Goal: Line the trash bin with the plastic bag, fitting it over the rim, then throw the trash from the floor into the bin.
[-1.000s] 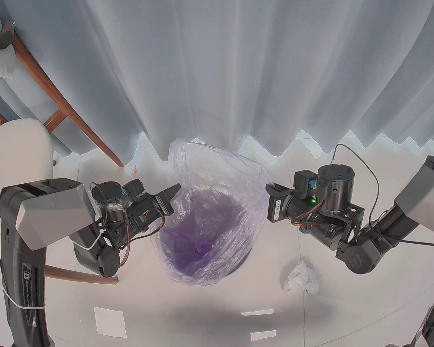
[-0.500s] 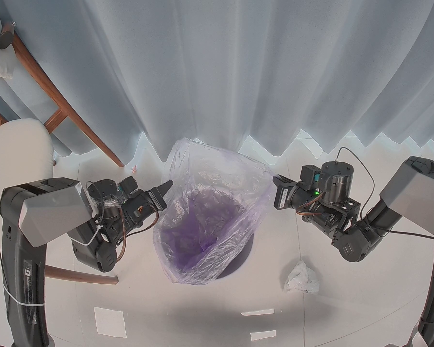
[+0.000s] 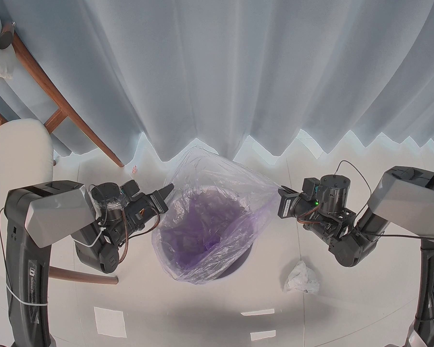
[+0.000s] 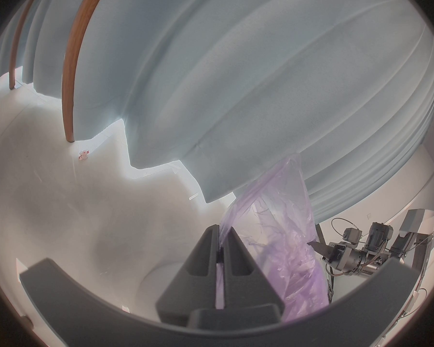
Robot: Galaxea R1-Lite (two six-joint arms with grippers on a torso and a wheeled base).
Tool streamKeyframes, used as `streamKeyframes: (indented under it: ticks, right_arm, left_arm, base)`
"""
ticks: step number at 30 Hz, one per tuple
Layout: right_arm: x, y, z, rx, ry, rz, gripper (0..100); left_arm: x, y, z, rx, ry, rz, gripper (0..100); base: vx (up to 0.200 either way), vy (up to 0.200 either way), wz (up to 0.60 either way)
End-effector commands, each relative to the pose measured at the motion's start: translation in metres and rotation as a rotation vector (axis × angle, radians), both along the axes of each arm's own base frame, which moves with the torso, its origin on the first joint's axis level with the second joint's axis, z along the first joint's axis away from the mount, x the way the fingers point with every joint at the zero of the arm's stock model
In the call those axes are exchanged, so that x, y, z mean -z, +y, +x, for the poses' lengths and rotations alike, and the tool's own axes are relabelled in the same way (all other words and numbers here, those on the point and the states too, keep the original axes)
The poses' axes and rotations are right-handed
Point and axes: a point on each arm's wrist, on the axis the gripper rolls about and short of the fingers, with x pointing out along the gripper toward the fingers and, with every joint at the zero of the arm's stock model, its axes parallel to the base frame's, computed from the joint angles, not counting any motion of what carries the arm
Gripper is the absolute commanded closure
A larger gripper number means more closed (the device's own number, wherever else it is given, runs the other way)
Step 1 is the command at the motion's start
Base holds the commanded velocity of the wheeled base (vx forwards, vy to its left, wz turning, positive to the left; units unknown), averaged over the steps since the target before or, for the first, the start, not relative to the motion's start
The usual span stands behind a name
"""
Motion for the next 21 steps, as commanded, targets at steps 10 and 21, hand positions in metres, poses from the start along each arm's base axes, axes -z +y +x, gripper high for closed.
streamKeyframes:
  ticks: [10,21]
  right_arm:
    - [0.046,0.0,-0.001,0.0,0.074,-0.034,100]
    - [0.081,-0.003,-0.012,-0.007,0.093,-0.045,100]
  left_arm:
    - [0.022,0.0,0.004,-0.006,0.043,0.01,100]
    - [0.028,0.021,0.011,-0.06,0.049,0.01,100]
  base:
    - [0.0,0.0,0.0]
    - [0.0,0.0,0.0]
